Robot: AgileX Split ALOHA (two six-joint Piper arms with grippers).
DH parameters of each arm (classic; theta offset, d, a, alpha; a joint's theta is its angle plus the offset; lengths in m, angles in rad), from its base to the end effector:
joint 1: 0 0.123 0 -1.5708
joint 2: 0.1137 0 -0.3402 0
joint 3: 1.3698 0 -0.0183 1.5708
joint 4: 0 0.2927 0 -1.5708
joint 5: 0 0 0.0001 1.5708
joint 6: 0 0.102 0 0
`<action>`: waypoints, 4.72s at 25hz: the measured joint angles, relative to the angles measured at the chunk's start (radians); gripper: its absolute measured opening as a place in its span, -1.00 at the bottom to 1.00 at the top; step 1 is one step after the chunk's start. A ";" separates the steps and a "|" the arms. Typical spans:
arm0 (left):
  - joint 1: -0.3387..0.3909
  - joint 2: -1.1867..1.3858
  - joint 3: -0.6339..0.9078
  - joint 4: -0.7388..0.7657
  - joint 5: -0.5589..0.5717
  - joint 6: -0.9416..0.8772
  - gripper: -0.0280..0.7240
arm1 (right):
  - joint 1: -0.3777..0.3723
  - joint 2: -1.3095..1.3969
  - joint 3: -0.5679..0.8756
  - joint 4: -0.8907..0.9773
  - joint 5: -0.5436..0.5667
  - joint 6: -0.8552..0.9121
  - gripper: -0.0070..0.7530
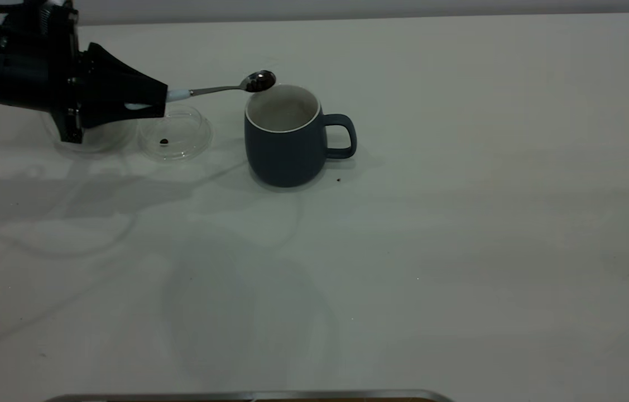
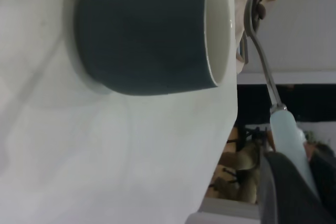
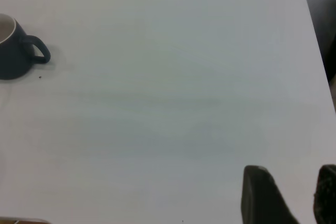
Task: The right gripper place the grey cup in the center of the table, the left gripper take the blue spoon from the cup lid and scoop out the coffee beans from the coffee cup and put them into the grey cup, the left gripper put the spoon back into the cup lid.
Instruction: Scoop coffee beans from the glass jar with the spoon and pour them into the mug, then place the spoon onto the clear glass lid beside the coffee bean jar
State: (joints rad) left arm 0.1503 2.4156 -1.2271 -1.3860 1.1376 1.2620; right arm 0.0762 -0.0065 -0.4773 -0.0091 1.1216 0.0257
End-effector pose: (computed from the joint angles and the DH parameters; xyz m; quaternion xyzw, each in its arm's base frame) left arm 0.4401 -0.0254 0.0200 0.0068 0.8514 -0.5136 0.1065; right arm -0.0149 -0.0020 0.2796 -0.0218 0.8724 0.0203 0.4879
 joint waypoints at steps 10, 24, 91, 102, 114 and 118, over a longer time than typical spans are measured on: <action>-0.028 0.000 0.000 -0.001 -0.039 0.246 -0.58 | 0.000 0.000 0.000 0.000 0.000 0.000 -0.24; -0.039 0.000 0.000 -0.126 -0.073 0.511 -0.58 | 0.000 0.000 0.000 0.000 0.000 0.000 -0.24; 0.157 0.170 0.000 -0.171 -0.164 -0.011 -0.58 | 0.000 0.000 0.000 0.000 0.000 0.000 -0.24; 0.157 0.170 0.000 -0.172 -0.164 -0.011 -0.58 | 0.000 0.000 0.000 0.000 0.000 0.000 -0.24; 0.157 0.170 0.000 -0.172 -0.164 -0.054 0.20 | 0.000 0.000 0.000 0.000 0.000 0.000 -0.24; 0.159 0.170 0.000 -0.172 -0.157 -0.056 0.38 | 0.000 0.000 0.000 0.000 0.000 0.000 -0.24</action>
State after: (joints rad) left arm 0.3095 2.5856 -1.2271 -1.5581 0.9802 1.2056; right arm 0.0762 -0.0065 -0.4773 -0.0091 1.1216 0.0257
